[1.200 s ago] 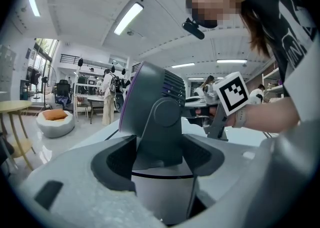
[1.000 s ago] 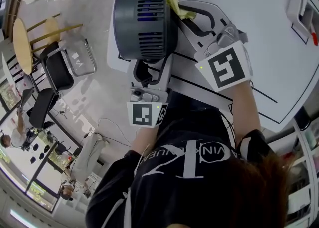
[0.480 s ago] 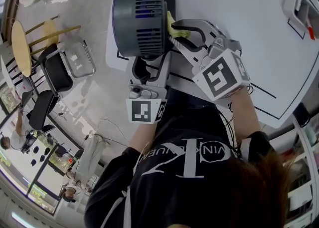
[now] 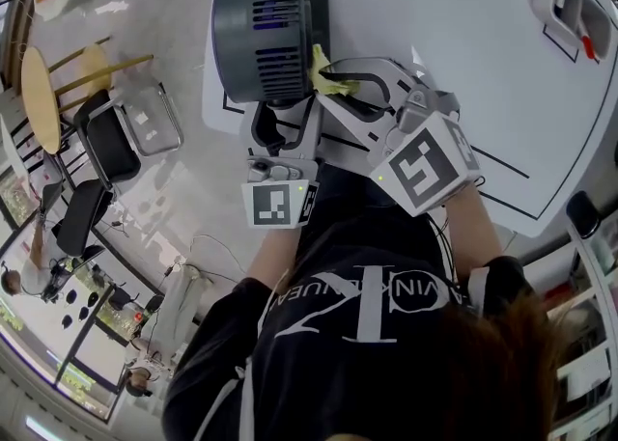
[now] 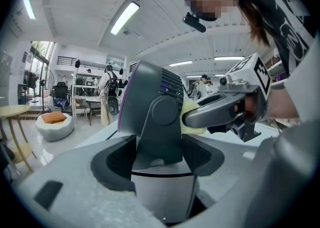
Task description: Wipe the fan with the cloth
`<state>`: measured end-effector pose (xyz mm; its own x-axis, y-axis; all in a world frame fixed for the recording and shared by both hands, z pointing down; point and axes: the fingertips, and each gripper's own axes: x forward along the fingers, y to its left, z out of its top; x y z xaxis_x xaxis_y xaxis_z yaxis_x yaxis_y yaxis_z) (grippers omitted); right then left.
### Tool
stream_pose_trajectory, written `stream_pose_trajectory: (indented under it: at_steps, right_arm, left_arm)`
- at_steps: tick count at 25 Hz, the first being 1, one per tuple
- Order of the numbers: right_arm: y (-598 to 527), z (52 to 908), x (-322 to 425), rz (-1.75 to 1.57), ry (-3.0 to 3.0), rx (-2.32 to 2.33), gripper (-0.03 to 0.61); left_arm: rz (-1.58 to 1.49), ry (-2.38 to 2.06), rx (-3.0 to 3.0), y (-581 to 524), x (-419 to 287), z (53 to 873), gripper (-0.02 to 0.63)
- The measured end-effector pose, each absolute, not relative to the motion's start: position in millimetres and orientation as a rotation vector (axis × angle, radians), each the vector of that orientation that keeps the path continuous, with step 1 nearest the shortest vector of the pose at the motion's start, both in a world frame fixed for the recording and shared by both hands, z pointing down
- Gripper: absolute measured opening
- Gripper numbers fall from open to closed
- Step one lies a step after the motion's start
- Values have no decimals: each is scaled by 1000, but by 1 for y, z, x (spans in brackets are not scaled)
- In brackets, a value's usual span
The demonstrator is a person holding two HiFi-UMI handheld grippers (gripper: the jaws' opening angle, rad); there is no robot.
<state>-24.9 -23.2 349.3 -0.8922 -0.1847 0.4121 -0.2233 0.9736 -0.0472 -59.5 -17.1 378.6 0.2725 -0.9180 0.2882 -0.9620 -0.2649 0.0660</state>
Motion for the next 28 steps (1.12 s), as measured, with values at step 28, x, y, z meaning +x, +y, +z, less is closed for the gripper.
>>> stream_pose_trajectory:
  at_steps: [28]
  right_arm:
    - [-89, 292, -9, 173, -2949, 587, 50]
  left_arm:
    - [325, -1735, 2329, -17, -58, 379, 288]
